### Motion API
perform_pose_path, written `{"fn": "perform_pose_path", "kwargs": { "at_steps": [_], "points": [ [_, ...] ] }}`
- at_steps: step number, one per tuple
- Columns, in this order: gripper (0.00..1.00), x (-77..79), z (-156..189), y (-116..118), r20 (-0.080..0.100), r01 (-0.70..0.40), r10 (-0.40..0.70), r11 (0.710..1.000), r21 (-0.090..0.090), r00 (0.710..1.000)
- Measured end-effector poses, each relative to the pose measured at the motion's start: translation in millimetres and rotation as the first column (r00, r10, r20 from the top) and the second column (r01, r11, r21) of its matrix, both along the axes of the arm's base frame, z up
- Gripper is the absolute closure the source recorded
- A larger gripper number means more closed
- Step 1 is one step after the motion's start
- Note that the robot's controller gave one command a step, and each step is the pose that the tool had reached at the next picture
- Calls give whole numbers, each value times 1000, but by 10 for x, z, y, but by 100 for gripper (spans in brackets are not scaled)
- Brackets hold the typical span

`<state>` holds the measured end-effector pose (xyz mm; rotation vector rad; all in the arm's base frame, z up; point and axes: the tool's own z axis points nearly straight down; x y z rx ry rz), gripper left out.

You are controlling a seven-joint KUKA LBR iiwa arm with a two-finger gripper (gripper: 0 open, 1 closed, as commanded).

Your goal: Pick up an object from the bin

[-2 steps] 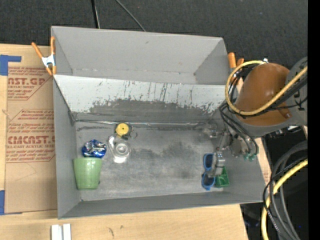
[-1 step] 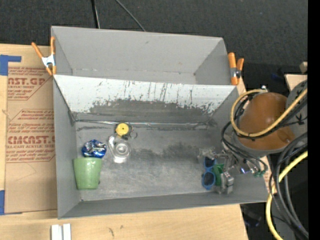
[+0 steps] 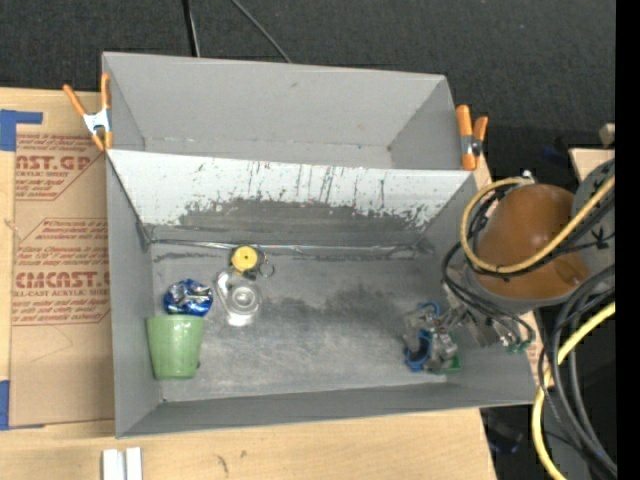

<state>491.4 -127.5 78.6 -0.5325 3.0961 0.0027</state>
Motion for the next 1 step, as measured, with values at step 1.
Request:
{"fn": "perform_pose_path", "kwargs": {
  "at_steps": [1],
  "points": [
    [100,-54,1246,-242,8,-30,31,1000,-5,999]
  ]
}}
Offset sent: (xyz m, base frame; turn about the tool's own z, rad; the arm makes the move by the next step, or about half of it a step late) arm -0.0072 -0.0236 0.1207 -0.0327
